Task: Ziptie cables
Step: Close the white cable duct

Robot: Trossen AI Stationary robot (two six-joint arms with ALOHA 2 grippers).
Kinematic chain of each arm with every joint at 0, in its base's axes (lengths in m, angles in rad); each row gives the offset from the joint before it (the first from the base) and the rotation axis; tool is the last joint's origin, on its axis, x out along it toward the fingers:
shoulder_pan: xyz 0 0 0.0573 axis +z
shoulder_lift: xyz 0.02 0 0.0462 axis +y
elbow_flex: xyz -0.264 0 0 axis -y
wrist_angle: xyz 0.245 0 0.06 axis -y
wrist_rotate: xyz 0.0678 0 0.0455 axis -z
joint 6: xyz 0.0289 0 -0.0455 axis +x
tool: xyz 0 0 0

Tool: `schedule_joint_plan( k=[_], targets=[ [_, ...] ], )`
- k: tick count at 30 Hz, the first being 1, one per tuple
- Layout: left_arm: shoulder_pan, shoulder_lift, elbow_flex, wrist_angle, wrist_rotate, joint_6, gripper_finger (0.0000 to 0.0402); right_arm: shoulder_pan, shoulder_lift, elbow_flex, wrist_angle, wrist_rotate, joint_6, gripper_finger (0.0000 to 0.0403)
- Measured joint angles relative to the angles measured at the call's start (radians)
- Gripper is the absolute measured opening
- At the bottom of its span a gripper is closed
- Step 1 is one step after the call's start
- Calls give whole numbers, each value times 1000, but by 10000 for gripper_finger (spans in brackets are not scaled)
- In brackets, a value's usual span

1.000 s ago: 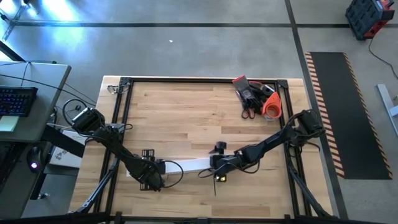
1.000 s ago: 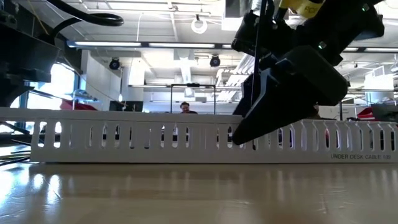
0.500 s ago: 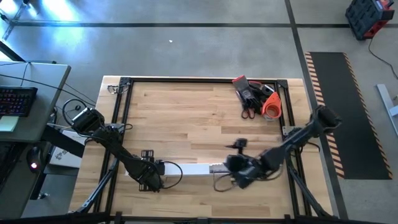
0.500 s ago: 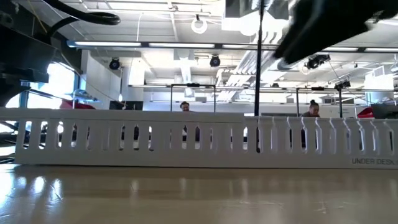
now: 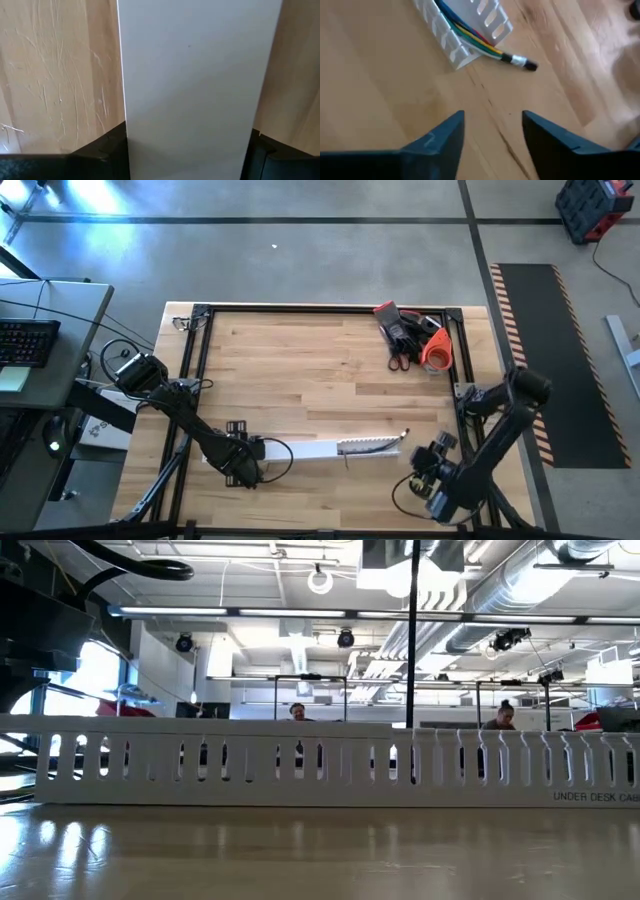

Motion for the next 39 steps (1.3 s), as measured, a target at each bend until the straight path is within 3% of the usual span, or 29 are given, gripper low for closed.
schedule_joint_plan(
  k=[7, 12, 20, 26, 35, 39],
  targets=[
    [0, 0, 2, 8, -4, -9, 215, -58, 169, 0, 27, 2, 106, 67],
    [0, 0, 4, 47, -34, -7, 206, -111, 216, -1, 95, 69, 51, 6],
    [-3, 1, 0, 125, -38, 8, 201, -170, 216, -4, 191, 56, -143, 2],
    [-1, 1, 0, 86, -60, -5, 204, -169, 217, -3, 145, 39, -108, 0],
    [-2, 1, -7, 75, 36, -35, 226, -87, 196, 30, 118, 119, -115, 1],
    [-4, 0, -7, 73, 45, -39, 215, -39, 151, 97, 31, 133, -114, 25]
  ],
)
